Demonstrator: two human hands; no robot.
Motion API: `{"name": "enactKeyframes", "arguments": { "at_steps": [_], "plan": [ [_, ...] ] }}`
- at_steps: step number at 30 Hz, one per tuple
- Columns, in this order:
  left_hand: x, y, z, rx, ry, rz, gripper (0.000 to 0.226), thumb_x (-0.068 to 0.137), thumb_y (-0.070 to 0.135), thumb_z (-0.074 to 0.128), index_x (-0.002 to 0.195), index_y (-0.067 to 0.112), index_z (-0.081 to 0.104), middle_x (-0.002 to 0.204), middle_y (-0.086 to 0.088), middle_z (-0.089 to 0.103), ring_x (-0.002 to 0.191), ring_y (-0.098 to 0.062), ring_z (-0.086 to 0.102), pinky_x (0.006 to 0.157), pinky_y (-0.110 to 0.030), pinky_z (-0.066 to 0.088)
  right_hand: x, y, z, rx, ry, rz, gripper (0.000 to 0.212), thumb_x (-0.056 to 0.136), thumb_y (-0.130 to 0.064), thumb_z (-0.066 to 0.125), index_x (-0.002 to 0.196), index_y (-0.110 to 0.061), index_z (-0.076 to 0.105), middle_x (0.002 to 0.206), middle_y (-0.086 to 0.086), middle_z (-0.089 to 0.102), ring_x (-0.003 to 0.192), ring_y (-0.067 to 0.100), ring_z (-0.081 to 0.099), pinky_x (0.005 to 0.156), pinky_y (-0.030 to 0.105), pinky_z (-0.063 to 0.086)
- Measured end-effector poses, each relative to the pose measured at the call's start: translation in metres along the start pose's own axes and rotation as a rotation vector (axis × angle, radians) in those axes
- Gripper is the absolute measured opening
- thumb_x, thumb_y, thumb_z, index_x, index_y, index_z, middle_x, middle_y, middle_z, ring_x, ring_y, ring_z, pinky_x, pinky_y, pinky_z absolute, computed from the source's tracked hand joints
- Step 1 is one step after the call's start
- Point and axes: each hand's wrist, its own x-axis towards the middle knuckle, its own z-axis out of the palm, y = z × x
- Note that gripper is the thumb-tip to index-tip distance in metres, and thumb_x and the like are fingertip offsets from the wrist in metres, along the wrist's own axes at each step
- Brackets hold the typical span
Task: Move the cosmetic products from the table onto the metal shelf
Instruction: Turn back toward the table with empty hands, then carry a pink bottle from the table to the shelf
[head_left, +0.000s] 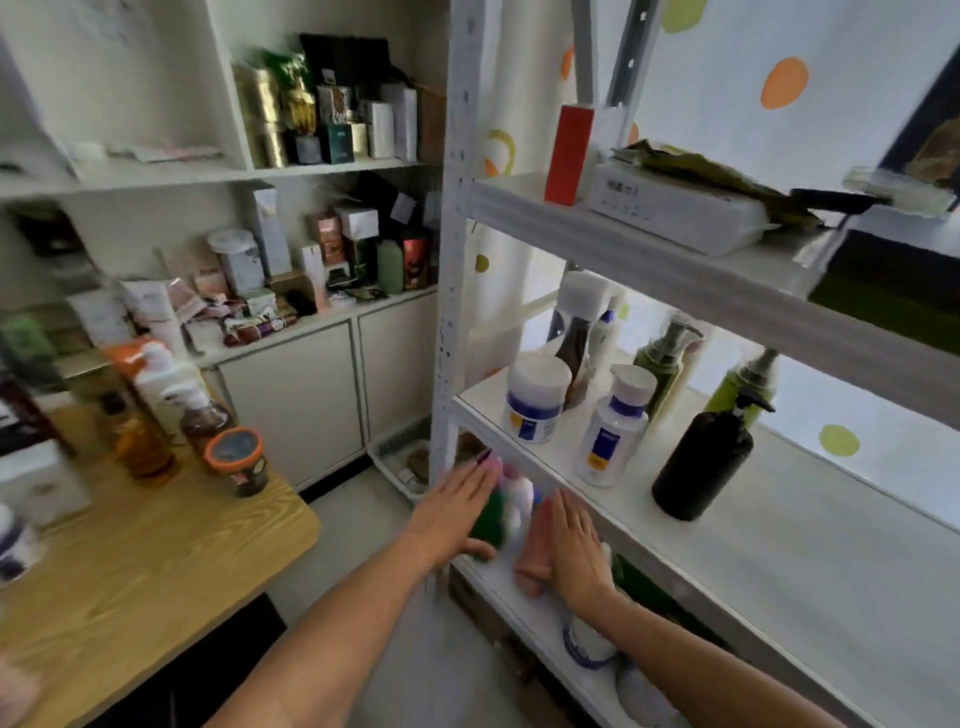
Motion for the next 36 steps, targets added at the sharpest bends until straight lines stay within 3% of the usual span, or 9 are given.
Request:
{"name": "enactKeyframes", "arguments": {
  "at_steps": [4,7,16,18,21,24,27,31,36],
  "plan": [
    [-0.06,-0.077,0.001,0.018,0.001,-0.305,0.11,0.084,0.063,0.053,0.15,0.011,-0.017,0.16,-0.007,-0.018,0.147,-0.023,-0.015,0.118,-0.039,-0.008,0.027,-0.087,0.027,0.005,-0.107,-0.244,0.117,0.076,-0.062,0.063,0.149,-0.015,-0.015,0.159,0.004,-0.014,0.146,0.019,-0.01,0.121,0.039,0.003],
    [-0.118,-0.131,0.0,0.02,0.035,-0.539,0.11,0.085,0.062,0.052,0.149,0.008,-0.018,0.159,-0.01,-0.019,0.147,-0.027,-0.016,0.118,-0.041,-0.008,0.043,-0.161,0.051,-0.04,-0.177,-0.42,0.114,0.079,-0.061,0.06,0.149,-0.009,-0.015,0.158,0.007,-0.016,0.146,0.021,-0.011,0.119,0.033,-0.002],
    [-0.285,-0.232,-0.01,0.082,0.124,-1.035,0.112,0.087,0.058,0.053,0.142,0.006,-0.03,0.148,-0.01,-0.035,0.14,-0.026,-0.029,0.115,-0.042,-0.014,0.046,-0.356,0.12,-0.12,-0.252,-0.808,0.121,0.075,-0.063,0.063,0.148,-0.005,-0.013,0.158,0.01,-0.012,0.147,0.023,-0.005,0.119,0.034,0.007],
    [-0.309,-0.244,-0.016,0.193,0.14,-1.091,0.113,0.086,0.061,0.052,0.138,0.006,-0.032,0.149,-0.01,-0.034,0.137,-0.026,-0.033,0.113,-0.044,-0.017,0.037,-0.388,0.135,-0.121,-0.3,-0.872,0.12,0.076,-0.06,0.064,0.148,-0.006,-0.014,0.158,0.009,-0.013,0.147,0.023,-0.006,0.118,0.033,0.007],
    [-0.333,-0.25,-0.025,0.289,0.153,-1.112,0.109,0.087,0.06,0.051,0.145,0.006,-0.024,0.157,-0.011,-0.023,0.146,-0.028,-0.02,0.113,-0.044,-0.017,0.018,-0.425,0.155,-0.134,-0.396,-0.958,0.12,0.076,-0.056,0.067,0.148,-0.006,-0.014,0.158,0.008,-0.014,0.147,0.022,-0.006,0.119,0.032,0.01],
    [-0.352,-0.252,-0.034,0.316,0.092,-1.096,0.089,0.091,0.053,0.05,0.152,0.006,0.006,0.16,-0.016,0.002,0.148,-0.031,0.0,0.119,-0.043,-0.005,-0.002,-0.452,0.171,-0.15,-0.504,-1.018,0.119,0.075,-0.054,0.07,0.149,-0.008,-0.011,0.159,0.008,-0.012,0.147,0.022,-0.003,0.119,0.034,0.013],
    [-0.373,-0.252,-0.032,0.338,0.045,-1.135,0.069,0.089,0.048,0.056,0.14,0.005,0.036,0.147,-0.015,0.028,0.138,-0.032,0.022,0.116,-0.041,0.014,-0.016,-0.472,0.184,-0.102,-0.63,-1.054,0.117,0.072,-0.046,0.076,0.151,-0.012,-0.003,0.16,0.006,0.003,0.146,0.023,0.011,0.116,0.034,0.021],
    [-0.386,-0.25,-0.027,0.316,0.037,-1.195,0.055,0.09,0.03,0.059,0.137,0.009,0.041,0.142,-0.011,0.034,0.132,-0.03,0.027,0.112,-0.04,0.02,-0.03,-0.486,0.195,0.009,-0.714,-1.022,0.098,0.069,-0.028,0.082,0.144,-0.011,0.023,0.146,0.005,0.037,0.129,0.023,0.04,0.096,0.027,0.037],
    [-0.377,-0.252,-0.027,0.228,0.066,-1.205,0.047,0.088,0.032,0.061,0.129,0.015,0.049,0.133,-0.005,0.042,0.124,-0.026,0.031,0.102,-0.038,0.026,-0.027,-0.483,0.201,0.157,-0.801,-0.913,0.086,0.071,-0.015,0.08,0.141,-0.012,0.029,0.14,0.005,0.045,0.125,0.022,0.044,0.088,0.023,0.036]
  ]
}}
